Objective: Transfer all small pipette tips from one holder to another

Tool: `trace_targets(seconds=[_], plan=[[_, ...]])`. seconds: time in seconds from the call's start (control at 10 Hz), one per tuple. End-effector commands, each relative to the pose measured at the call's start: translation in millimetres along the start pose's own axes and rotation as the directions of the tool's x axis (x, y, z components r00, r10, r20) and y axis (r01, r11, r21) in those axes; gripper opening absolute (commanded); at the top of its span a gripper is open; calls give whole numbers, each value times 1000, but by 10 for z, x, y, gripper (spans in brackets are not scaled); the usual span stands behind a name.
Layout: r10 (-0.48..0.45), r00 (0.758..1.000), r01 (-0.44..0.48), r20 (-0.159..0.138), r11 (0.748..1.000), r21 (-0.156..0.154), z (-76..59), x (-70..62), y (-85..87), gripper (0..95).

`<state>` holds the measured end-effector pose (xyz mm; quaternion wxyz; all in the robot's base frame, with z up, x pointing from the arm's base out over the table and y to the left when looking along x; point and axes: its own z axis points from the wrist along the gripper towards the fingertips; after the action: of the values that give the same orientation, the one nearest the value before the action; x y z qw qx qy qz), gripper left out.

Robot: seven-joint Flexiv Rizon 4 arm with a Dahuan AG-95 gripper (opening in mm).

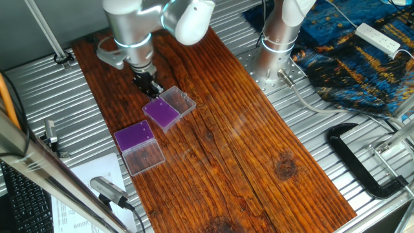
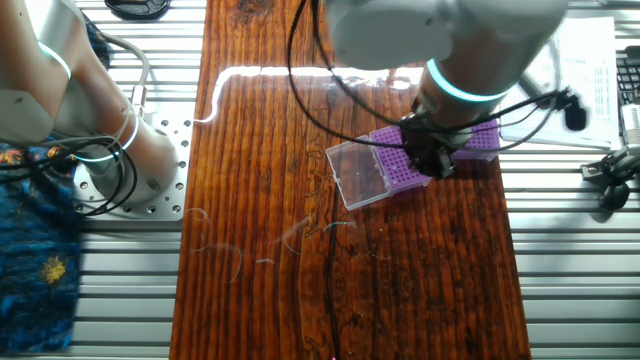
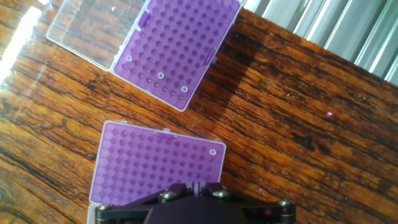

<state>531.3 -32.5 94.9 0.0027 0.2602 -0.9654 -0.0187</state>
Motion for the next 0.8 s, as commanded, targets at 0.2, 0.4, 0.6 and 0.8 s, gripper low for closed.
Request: trace_targets(seconds=[0.2, 0.4, 0.6, 0.8], plan=[[4, 1000, -4, 3, 1000, -2, -86, -181, 32, 0], [23, 1000, -24, 20, 1000, 7, -136, -539, 93, 0], [32, 999, -33, 24, 999, 8, -161, -785, 127, 0], [63, 998, -63, 26, 998, 16, -128, -997, 243, 0]])
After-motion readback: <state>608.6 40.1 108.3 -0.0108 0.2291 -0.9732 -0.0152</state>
